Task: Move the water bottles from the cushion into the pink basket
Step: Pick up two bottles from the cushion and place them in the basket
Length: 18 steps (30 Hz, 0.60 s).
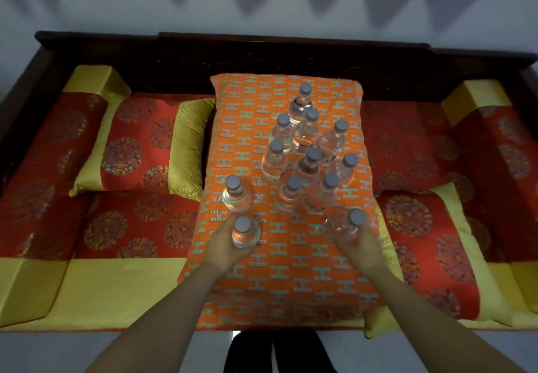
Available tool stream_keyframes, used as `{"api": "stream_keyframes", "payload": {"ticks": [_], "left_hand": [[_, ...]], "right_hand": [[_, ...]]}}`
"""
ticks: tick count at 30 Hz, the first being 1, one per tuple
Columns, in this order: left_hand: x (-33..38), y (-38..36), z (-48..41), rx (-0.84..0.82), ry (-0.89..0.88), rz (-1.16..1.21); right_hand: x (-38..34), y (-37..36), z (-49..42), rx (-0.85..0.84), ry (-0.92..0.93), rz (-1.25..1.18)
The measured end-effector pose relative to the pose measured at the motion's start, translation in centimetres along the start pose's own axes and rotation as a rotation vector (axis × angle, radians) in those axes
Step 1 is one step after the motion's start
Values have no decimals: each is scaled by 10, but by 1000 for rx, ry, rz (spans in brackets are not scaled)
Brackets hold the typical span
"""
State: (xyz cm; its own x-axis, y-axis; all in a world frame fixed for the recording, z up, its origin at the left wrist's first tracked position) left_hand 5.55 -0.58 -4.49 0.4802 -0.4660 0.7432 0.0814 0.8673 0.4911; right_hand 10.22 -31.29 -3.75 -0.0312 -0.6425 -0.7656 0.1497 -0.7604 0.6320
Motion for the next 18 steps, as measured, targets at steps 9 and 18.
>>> {"api": "stream_keyframes", "payload": {"ticks": [9,18], "left_hand": [[58,13,21,-118,-106,129],[177,-21,11,-255,-385,127]], "right_hand": [[-34,43,18,193,88,-342],[-53,127,53,420,47,-418]]}}
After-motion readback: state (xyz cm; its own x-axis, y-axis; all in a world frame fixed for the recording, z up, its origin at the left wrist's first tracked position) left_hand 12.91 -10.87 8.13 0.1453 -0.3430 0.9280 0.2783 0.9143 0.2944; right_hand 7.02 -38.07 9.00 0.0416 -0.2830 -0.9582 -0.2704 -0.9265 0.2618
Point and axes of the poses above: each hand's wrist, its own z-axis away from the middle knuckle, its own y-axis out of the back of the hand, x = y × z, the point moved 2 cm from there along -z, towards the middle knuckle, and after that the axes turned 12 degrees about y, right-handed, at the moved point
